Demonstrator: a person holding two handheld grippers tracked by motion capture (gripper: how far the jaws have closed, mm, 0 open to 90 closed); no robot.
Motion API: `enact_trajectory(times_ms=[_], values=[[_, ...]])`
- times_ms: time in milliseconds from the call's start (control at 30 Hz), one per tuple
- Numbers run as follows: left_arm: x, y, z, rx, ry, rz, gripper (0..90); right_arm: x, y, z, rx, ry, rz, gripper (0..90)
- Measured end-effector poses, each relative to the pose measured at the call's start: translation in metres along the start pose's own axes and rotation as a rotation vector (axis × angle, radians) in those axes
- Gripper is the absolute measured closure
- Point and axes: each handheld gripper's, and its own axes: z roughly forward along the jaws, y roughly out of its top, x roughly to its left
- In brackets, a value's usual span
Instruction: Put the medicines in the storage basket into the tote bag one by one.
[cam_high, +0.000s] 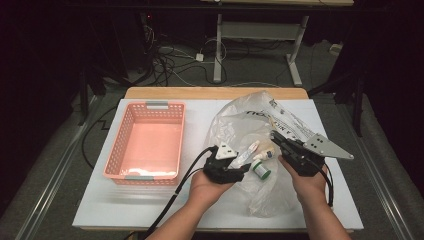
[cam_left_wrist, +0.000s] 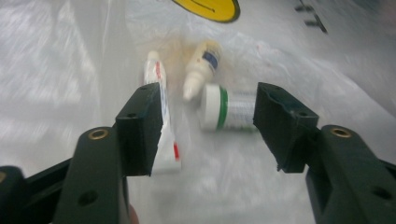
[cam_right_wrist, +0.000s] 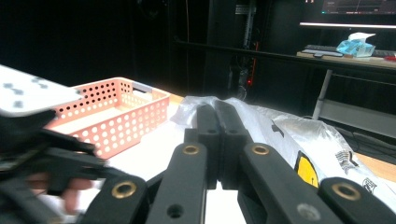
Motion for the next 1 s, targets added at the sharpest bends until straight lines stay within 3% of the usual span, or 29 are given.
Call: enact_trajectory(times_ms=[133, 233, 367, 433, 500, 567, 633, 700, 767, 900, 1000], values=[[-0.002, -0.020, -0.014, 0.043, 0.007, 0.008, 37.2, 0.000, 0.000, 0.000, 0.003, -0.003, 0.004, 90.0], [-0.001, -0.035, -0.015, 0.103, 0.056, 0.049, 34.2, 0.000, 0.000, 0.000, 0.001, -0.005, 0.001, 90.0], [0.006, -0.051, -0.008, 0.166, 0.036, 0.008, 26.1, 0.000, -0.001, 0.000, 0.007, -0.006, 0.002, 90.0], [0.008, -0.054, -0.004, 0.186, 0.039, 0.009, 21.4, 0.000, -0.001, 0.000, 0.007, -0.009, 0.005, 90.0], [0.009, -0.057, 0.003, 0.217, 0.077, 0.027, 14.4, -0.001, -0.002, 0.000, 0.010, -0.009, 0.001, 90.0], [0.015, -0.056, 0.008, 0.247, 0.084, 0.007, 9.9, -0.001, -0.002, 0.000, 0.009, -0.011, 0.001, 90.0], [0.016, -0.054, 0.011, 0.231, 0.152, 0.036, 9.2, -0.001, -0.002, -0.001, 0.008, -0.010, 0.004, 90.0], [0.024, -0.051, 0.015, 0.252, 0.123, -0.008, 8.2, -0.001, -0.002, -0.001, 0.012, -0.009, 0.007, 90.0], [0.023, -0.051, 0.016, 0.240, 0.130, 0.002, 15.9, 0.000, -0.003, 0.000, 0.013, -0.006, 0.000, 90.0], [0.020, -0.052, 0.015, 0.223, 0.102, 0.038, 32.4, 0.002, -0.002, 0.001, 0.013, -0.002, -0.001, 90.0], [0.016, -0.052, 0.014, 0.215, 0.073, 0.057, 51.0, 0.002, -0.002, 0.002, 0.015, -0.004, 0.000, 90.0]])
